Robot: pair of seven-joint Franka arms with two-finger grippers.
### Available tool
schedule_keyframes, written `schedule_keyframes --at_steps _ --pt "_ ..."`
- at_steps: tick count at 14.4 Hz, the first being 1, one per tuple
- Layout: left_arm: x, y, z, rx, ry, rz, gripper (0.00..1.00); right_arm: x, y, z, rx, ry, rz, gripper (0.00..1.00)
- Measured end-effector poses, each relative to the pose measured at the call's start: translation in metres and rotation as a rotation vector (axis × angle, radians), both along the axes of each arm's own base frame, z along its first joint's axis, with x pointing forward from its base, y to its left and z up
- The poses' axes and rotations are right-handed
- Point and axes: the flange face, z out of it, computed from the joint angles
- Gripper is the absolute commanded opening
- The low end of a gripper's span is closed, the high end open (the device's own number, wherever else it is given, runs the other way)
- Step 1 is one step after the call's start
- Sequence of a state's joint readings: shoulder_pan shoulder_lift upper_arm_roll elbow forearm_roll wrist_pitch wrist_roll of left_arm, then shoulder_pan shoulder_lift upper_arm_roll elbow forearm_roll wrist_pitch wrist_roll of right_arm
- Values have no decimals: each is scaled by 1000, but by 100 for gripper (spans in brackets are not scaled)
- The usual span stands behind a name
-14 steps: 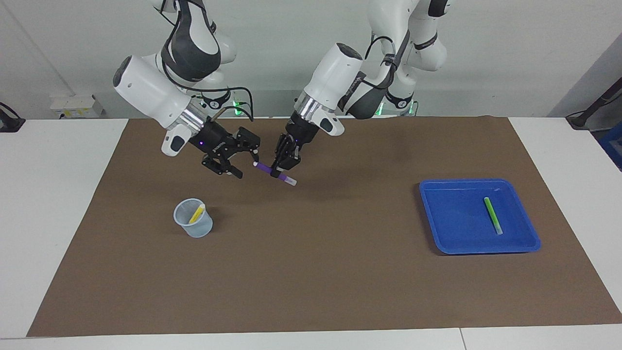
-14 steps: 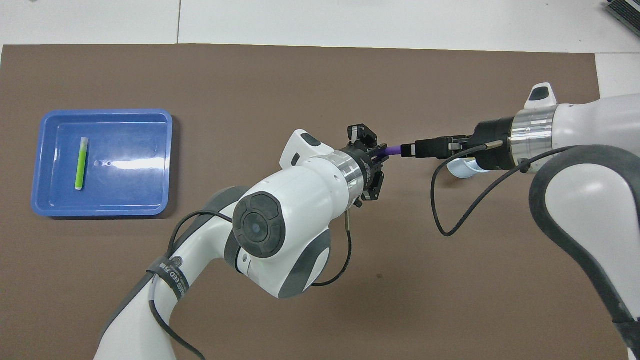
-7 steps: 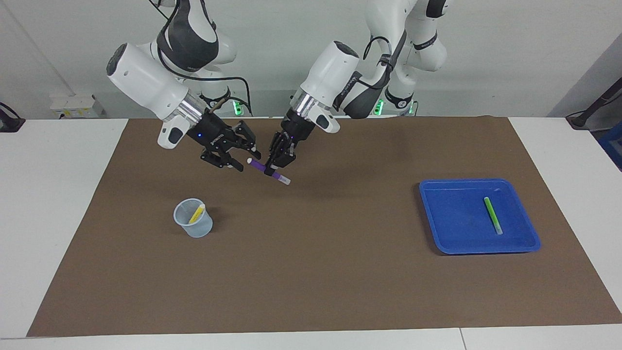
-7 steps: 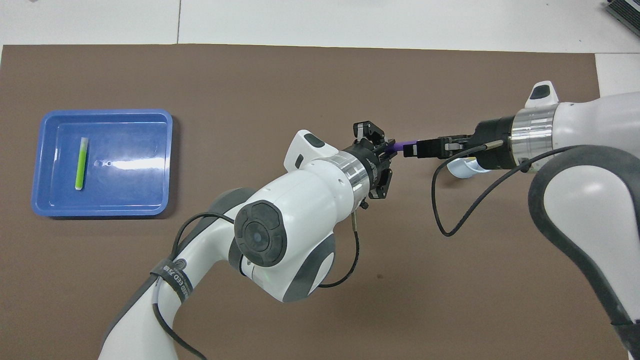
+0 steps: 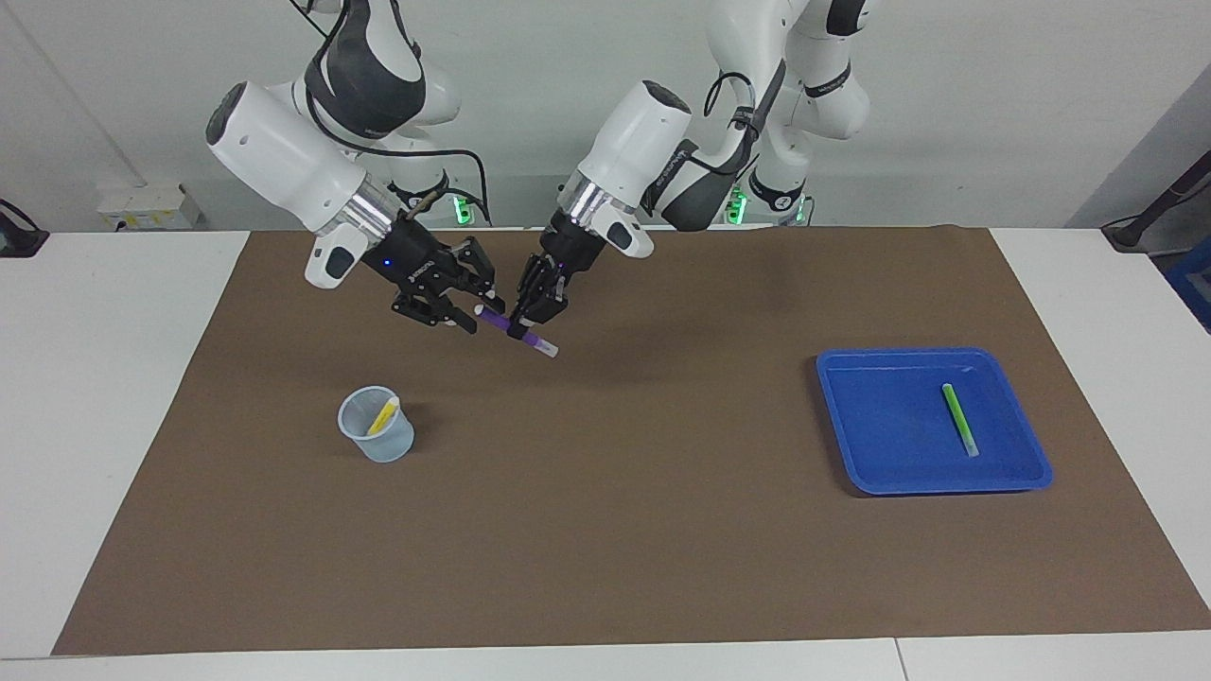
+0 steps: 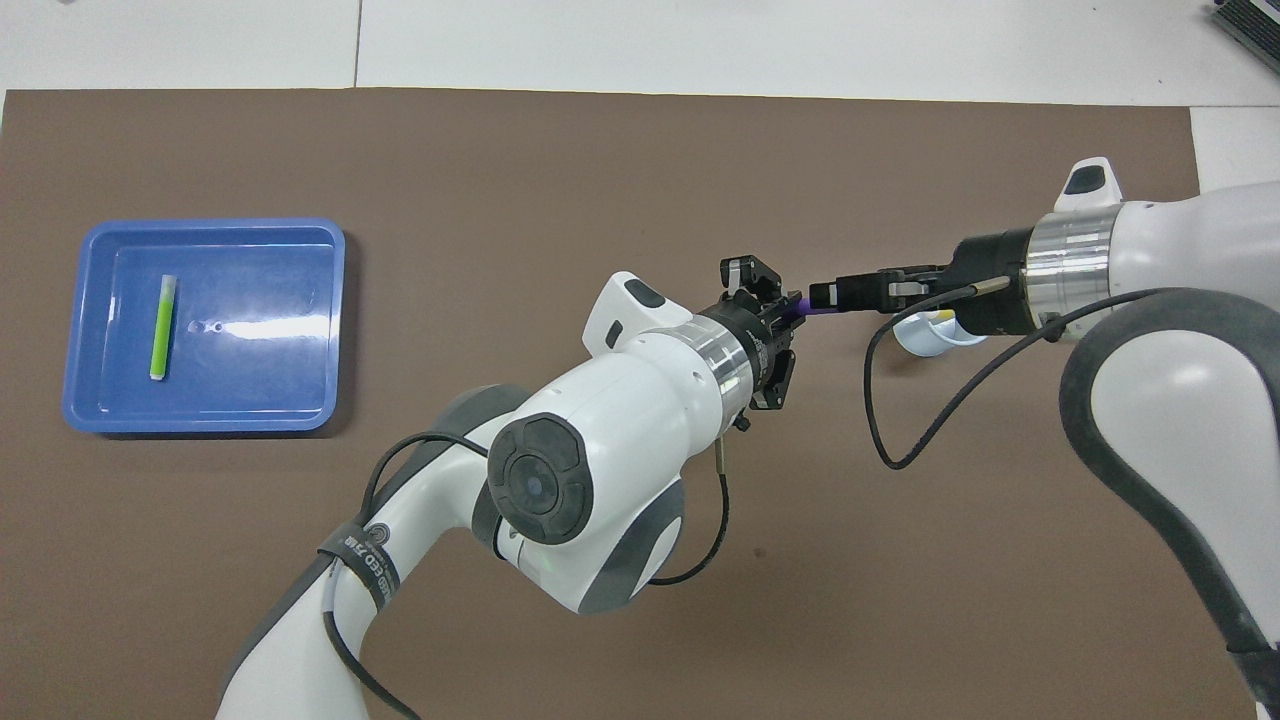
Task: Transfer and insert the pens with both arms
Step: 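Grasp the purple pen's free end with the right gripper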
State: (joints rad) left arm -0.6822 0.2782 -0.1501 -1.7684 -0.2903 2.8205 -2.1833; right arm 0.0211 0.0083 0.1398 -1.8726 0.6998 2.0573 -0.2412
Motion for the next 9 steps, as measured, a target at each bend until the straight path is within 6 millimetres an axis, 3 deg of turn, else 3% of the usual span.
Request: schedule_keyframes --at_steps 5,9 --pt "-2 -3 0 -4 -5 -3 0 1 -1 2 -19 -7 4 51" --pt "-2 -2 1 -7 -8 -2 0 1 -1 0 -24 -5 6 38"
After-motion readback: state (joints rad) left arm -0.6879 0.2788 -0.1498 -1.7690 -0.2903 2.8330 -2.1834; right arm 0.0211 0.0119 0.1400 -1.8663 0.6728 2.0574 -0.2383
